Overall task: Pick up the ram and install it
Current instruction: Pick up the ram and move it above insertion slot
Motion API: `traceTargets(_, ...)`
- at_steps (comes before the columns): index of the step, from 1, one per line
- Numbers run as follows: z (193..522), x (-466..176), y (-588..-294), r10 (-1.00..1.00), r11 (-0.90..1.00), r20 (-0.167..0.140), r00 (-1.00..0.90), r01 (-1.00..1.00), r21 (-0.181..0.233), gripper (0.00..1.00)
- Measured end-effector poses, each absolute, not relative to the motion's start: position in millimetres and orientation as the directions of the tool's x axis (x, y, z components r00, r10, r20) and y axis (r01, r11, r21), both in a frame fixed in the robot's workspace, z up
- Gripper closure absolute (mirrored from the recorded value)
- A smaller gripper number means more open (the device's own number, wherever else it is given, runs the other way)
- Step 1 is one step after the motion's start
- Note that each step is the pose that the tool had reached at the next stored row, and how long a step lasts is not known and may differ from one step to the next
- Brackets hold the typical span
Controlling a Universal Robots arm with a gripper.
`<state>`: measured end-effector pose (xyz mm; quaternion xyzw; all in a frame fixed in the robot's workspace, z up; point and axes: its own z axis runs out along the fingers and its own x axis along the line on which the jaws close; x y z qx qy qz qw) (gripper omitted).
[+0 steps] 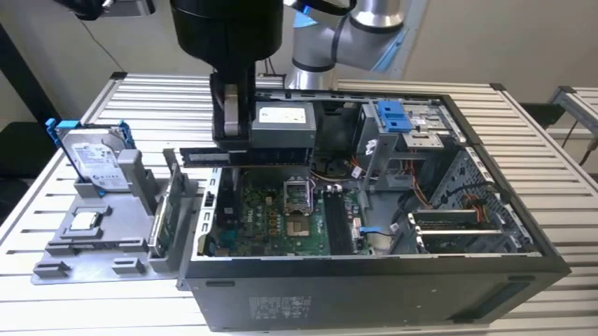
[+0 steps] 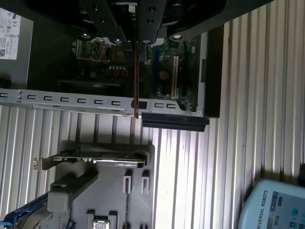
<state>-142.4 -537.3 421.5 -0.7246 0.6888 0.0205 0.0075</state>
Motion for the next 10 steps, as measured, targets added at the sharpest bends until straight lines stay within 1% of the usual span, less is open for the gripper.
traceTargets(10,417,-107,-537,-0.998,-0.052,-0.040,0.051,-0.999,0.017,0.86)
